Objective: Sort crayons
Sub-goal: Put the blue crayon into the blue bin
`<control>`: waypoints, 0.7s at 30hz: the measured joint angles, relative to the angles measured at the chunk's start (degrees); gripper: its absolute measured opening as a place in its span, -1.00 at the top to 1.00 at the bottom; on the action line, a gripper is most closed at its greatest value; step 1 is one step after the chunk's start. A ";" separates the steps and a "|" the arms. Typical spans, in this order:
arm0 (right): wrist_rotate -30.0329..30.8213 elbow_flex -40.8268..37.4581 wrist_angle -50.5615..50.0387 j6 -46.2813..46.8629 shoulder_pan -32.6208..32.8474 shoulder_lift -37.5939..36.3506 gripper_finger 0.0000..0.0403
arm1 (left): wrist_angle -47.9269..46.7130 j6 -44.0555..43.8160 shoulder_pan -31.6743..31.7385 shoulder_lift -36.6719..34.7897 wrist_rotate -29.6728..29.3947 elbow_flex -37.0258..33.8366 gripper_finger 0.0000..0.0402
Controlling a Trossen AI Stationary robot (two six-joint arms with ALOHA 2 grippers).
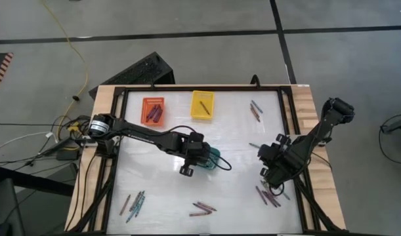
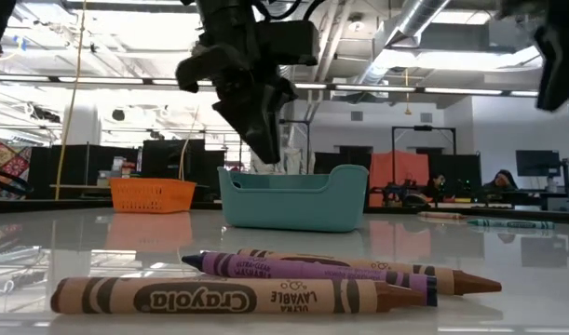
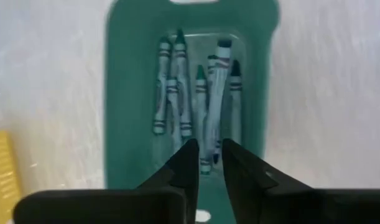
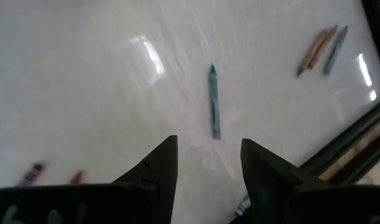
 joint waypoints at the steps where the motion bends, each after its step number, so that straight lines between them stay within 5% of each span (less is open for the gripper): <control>1: -0.48 -1.54 0.85 0.00 -0.33 -0.80 0.17 | 0.40 -0.01 0.00 0.00 -0.54 0.00 0.65; 12: -2.03 -15.30 11.49 -0.50 -5.14 -12.59 0.17 | 0.74 -0.27 -0.76 -0.02 -0.62 0.78 0.57; 21: -6.51 -18.79 18.43 -14.32 -16.02 -12.57 0.17 | 4.55 -0.76 -6.15 -0.11 0.51 4.51 0.57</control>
